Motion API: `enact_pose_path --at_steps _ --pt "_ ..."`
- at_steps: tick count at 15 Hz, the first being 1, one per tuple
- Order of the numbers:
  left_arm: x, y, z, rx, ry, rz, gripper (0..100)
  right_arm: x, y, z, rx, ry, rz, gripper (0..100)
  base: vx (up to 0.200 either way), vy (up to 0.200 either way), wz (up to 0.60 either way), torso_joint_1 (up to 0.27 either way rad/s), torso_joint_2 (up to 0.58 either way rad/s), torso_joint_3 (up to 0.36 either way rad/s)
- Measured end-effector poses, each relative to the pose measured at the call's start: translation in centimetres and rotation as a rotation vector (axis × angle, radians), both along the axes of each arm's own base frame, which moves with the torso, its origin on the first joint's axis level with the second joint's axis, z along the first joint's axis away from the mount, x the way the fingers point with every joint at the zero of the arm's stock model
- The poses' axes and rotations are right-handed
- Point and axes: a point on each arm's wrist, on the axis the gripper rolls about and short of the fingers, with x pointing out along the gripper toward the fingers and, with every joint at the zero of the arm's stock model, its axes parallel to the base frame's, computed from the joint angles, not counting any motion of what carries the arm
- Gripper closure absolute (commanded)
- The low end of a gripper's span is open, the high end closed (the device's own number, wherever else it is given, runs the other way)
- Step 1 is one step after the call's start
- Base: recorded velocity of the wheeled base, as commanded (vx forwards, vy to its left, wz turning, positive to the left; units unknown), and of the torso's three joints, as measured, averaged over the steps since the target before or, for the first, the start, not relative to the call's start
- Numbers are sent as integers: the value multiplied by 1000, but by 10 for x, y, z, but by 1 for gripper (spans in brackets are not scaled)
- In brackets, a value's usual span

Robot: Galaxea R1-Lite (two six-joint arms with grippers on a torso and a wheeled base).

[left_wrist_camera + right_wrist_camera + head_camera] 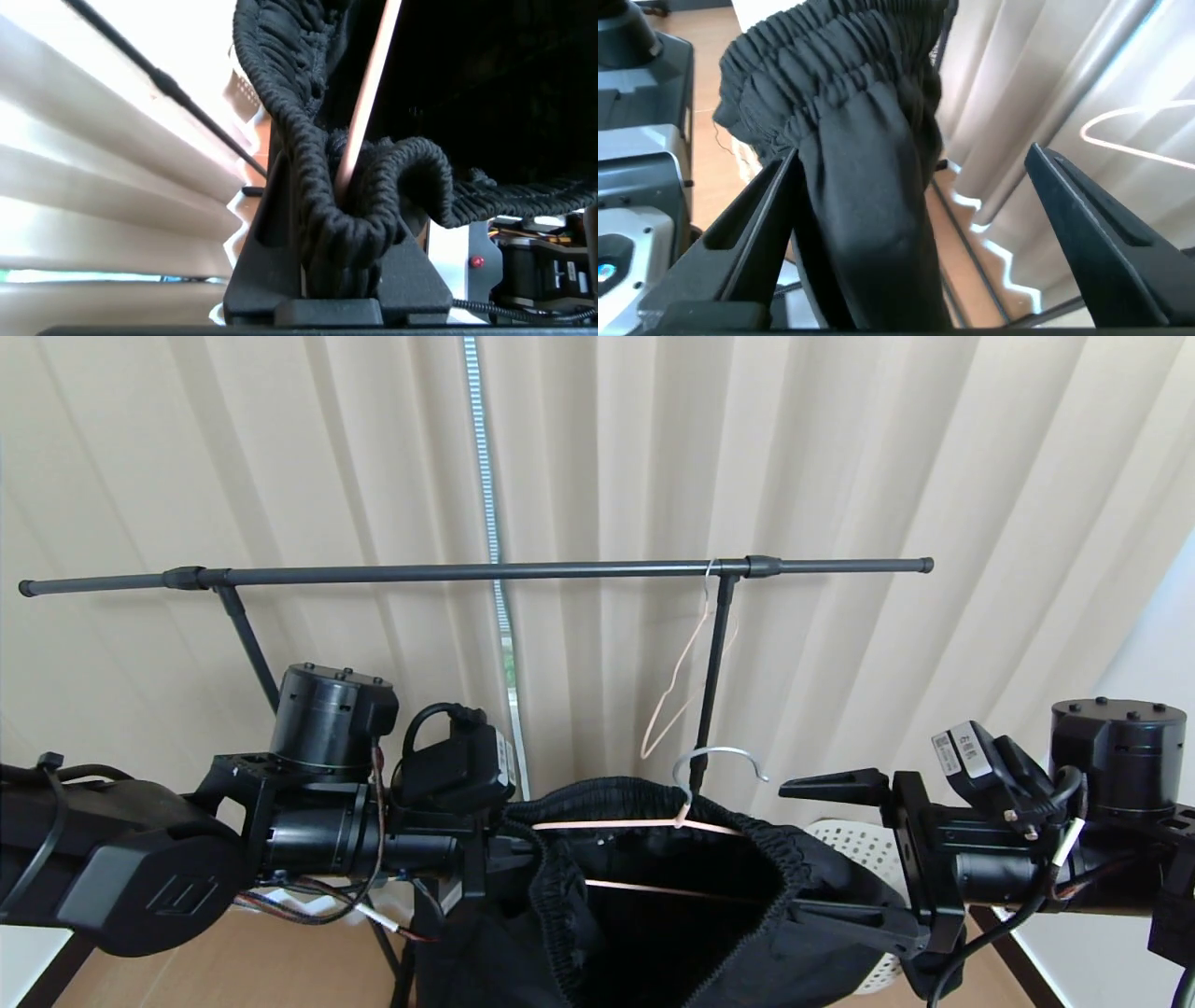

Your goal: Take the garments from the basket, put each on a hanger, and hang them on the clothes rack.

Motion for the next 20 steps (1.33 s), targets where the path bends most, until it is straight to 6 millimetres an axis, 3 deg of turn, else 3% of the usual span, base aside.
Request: enact_pose_path --at_steps 13,20 --pt "-20 35 14 -39 12 113 100 11 -15 5 40 -79 -24 0 0 0 0 0 0 0" --pt "-35 54 26 -80 9 182 100 28 -27 -12 58 -67 -32 0 0 0 0 0 0 0"
